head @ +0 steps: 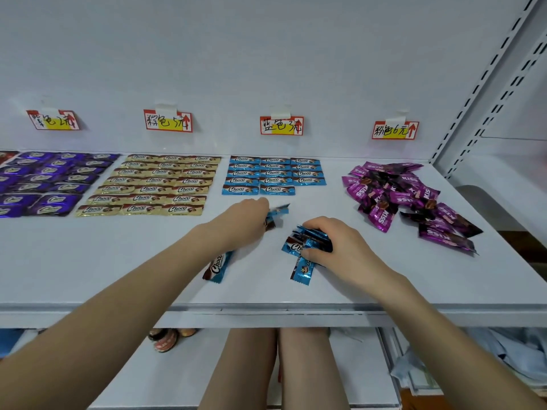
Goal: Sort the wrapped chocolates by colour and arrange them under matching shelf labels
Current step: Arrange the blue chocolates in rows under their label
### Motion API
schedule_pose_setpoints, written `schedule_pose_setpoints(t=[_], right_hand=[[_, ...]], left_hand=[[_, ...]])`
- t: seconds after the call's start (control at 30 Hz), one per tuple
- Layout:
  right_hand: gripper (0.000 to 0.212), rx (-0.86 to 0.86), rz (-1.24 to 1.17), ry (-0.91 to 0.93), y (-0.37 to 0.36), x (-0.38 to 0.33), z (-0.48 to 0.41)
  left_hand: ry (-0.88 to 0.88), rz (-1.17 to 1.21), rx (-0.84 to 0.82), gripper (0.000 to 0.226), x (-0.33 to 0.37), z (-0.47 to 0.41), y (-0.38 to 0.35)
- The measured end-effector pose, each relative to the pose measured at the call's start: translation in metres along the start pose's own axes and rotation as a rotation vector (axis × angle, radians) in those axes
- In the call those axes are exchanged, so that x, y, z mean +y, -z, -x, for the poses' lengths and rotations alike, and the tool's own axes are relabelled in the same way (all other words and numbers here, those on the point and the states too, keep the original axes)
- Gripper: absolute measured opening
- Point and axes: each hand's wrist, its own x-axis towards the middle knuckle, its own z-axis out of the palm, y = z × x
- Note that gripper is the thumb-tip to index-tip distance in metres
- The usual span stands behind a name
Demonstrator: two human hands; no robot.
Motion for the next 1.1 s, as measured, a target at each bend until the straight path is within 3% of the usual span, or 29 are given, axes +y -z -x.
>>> schedule_pose_setpoints(t=[0.07,0.17,0.2,0.27,0.43,0.5,0.63,0.83,0.93,1.1], right_hand=[[0.039,0.006,-0.007,0.009,0.0,0.0,0.0],[0.04,0.012,0.002,0.017,-0.001,0.001,0.0],[0.04,0.013,0.004,0.014,-0.002,0.001,-0.001],[0.04,0.017,0.005,0.009,-0.002,0.001,-0.001],[0.039,0.03,0.021,-0.005,-0.003,-0.002,-0.002],[0.039,0.038,0.029,-0.016,-0.004,-0.004,-0.002],[0.036,0.053,0.044,-0.029,-0.004,-0.007,-0.004],[0.033,0.088,0.035,-0.047,-0.005,-0.006,-0.006],[0.029,0.113,-0.016,-0.065,-0.002,-0.006,-0.007],[0.021,0.16,-0.12,-0.09,0.001,-0.003,-0.01]], left_hand=[[0.066,0.273,0.106,0.002,-0.004,0.001,0.005],[0.181,0.713,0.275,0.009,-0.014,0.014,0.018],[0.208,0.758,0.314,0.013,-0.019,0.023,0.021],[0.261,0.621,0.334,0.023,-0.029,0.042,0.02],[0.34,0.123,0.049,0.037,-0.037,0.076,-0.011],[0.33,-0.04,0.043,0.04,-0.032,0.078,-0.019],[0.315,-0.166,0.041,0.025,-0.023,0.075,-0.023],[0.267,-0.151,-0.013,0.016,-0.025,0.067,-0.018],[0.27,0.024,0.024,0.029,-0.031,0.063,-0.011],[0.343,0.372,0.176,0.029,-0.046,0.055,0.009]])
